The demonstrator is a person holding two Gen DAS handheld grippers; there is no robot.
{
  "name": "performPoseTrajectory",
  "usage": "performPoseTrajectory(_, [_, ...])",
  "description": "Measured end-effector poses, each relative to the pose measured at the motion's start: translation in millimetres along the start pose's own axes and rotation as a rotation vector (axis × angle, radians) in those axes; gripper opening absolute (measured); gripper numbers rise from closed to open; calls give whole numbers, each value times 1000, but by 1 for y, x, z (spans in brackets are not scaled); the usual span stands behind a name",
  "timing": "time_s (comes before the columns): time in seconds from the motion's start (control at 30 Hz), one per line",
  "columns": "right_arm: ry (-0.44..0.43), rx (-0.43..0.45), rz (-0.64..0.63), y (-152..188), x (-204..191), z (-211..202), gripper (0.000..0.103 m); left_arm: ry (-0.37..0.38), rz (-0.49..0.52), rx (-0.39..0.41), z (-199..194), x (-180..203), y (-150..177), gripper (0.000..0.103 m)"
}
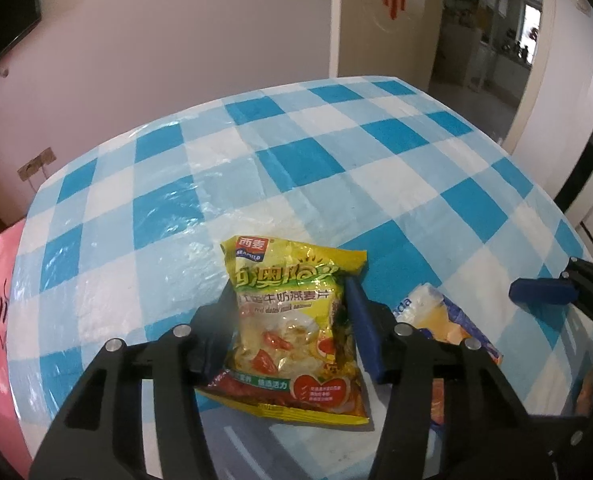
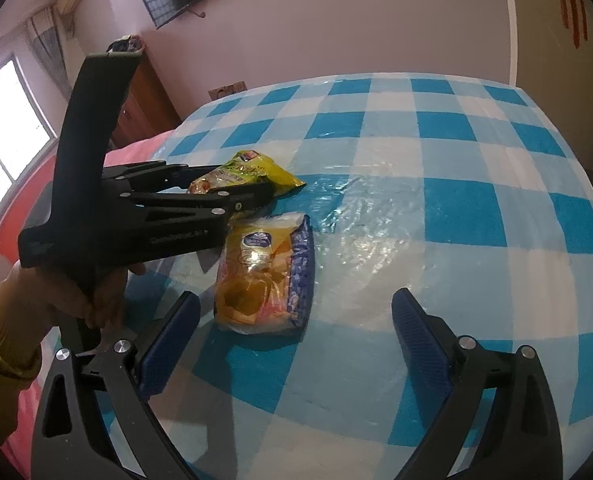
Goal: Collect trash
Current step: 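Close the left tool on the yellow snack bag while the right tool closes on the biscuit pack, then lift the snack bag with the left tool while the right tool lifts the biscuit pack toward the bucket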
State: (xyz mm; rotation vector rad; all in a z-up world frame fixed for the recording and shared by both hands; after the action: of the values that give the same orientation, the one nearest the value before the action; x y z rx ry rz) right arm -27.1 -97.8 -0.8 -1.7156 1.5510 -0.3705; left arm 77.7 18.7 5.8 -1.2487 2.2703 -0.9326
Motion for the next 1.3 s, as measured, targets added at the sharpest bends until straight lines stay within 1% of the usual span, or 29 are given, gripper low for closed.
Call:
performPoseTrajectory(0.27, [39, -22, -74, -2, -17, 12, 95, -40, -140, 12, -14, -21, 9, 46])
performPoseTrajectory(0.47, [77, -38, -125, -3, -27, 21, 95, -66, -225, 19, -28, -38, 23, 44])
performPoseTrajectory(0.6, [92, -42, -138, -5, -29, 25, 94, -65, -266, 24, -37, -45, 32, 44])
performPoseTrajectory(0.63, [103, -39, -148, -5, -30, 25, 88, -67, -270, 26, -39, -46, 34, 44])
performPoseTrajectory(0.67, [118, -37, -159, -5, -31, 26, 85, -68, -276, 30, -41, -47, 36, 44])
performPoseTrajectory(0.73, [134, -38, -175, -4, -35, 26, 83, -69, -286, 35, -45, -50, 41, 44])
performPoseTrajectory(0.83, [162, -38, -204, -2, -40, 27, 75, -67, -308, 41, -51, -53, 47, 44])
performPoseTrajectory(0.9, [176, -39, -225, -2, -42, 28, 73, -64, -318, 43, -55, -54, 52, 44])
performPoseTrajectory(0.93, [172, -38, -229, -2, -43, 28, 70, -63, -320, 44, -57, -55, 54, 44])
performPoseTrajectory(1.0, [169, -37, -230, -2, -43, 28, 69, -67, -326, 44, -62, -56, 60, 44])
performPoseTrajectory(1.03, [169, -36, -230, -2, -43, 28, 67, -66, -330, 44, -63, -56, 62, 44])
performPoseTrajectory(1.07, [166, -32, -231, -2, -43, 27, 61, -63, -337, 44, -65, -57, 64, 44])
performPoseTrajectory(1.13, [164, -29, -233, -2, -44, 27, 57, -65, -347, 45, -70, -59, 68, 44])
performPoseTrajectory(1.2, [163, -28, -229, -2, -43, 26, 55, -68, -359, 50, -76, -60, 72, 44])
performPoseTrajectory(1.3, [161, -22, -214, -2, -41, 24, 49, -75, -370, 58, -85, -61, 78, 44])
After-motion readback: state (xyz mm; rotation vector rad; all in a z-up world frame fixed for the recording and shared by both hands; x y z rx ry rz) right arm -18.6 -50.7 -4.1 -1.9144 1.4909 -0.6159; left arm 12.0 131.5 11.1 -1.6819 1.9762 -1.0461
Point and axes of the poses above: each gripper's, at about its wrist camera, not at the fingertips, and z roughly the way its jaws point, x to its right, y to its underside, the point moved 1 cm from there along z, roughly the way its jaws point, and after that the axes turned 5 degrees about x, right-handed, at the moved point
